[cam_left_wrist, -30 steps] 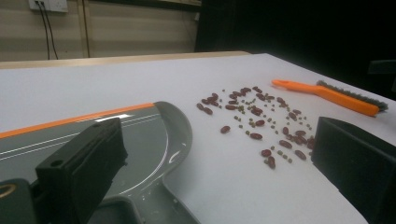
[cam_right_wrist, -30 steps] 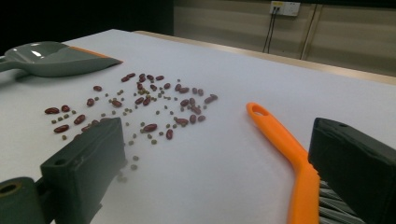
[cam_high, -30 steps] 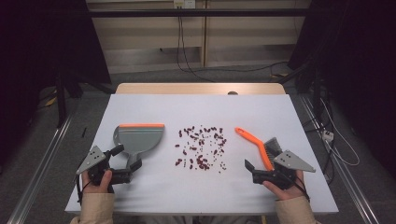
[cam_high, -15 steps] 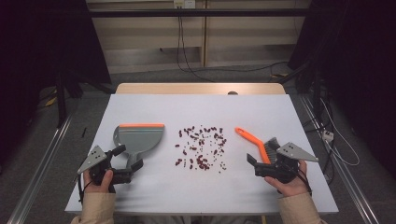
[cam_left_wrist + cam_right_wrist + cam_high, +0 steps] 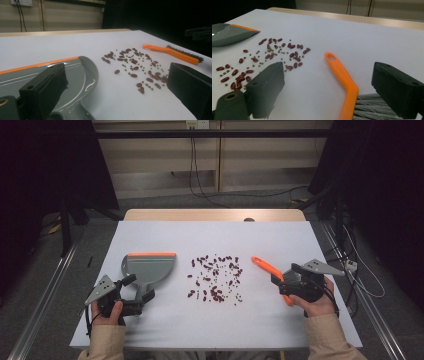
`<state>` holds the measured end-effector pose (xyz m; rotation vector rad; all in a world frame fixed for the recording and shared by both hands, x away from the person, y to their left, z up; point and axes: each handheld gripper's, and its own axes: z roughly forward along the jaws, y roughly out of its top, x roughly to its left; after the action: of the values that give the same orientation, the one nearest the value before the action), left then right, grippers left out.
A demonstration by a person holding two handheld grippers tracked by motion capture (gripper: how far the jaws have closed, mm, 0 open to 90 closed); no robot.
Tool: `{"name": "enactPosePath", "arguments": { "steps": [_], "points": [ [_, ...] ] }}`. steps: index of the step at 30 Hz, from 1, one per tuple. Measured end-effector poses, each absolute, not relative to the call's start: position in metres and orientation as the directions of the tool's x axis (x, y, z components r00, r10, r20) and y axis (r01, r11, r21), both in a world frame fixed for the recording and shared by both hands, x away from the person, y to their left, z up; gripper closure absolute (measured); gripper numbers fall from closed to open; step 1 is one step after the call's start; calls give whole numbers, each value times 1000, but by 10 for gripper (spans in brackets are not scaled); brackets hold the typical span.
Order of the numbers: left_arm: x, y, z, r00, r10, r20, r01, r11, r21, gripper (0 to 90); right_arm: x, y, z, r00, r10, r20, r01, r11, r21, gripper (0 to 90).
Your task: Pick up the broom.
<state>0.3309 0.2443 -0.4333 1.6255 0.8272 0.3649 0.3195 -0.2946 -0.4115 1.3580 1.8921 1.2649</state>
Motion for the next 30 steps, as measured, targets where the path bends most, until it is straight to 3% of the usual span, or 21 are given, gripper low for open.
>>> {"name": "enactPosePath", "arguments": {
  "steps": [5,9,11,12,18,30],
  "points": [
    [330,245,-433,697,688,-201,312,-39,949,26,335,-294,-412,-387,914,122,498,96,862,166],
    [330,245,-434,696,688,-204,315,-37,949,26,347,-293,-414,-404,908,109,541,141,829,333],
    [330,245,-434,696,688,-204,315,-37,948,26,351,-293,-415,-402,909,112,557,145,818,332],
    [331,244,-434,697,687,-205,314,-35,949,26,356,-294,-416,-398,914,79,561,174,809,387],
    [331,245,-435,697,686,-209,316,-32,948,26,368,-300,-417,-384,920,72,613,196,765,498],
    [331,245,-435,696,687,-212,323,-35,946,26,388,-300,-429,-348,934,85,759,227,610,567]
  ]
}}
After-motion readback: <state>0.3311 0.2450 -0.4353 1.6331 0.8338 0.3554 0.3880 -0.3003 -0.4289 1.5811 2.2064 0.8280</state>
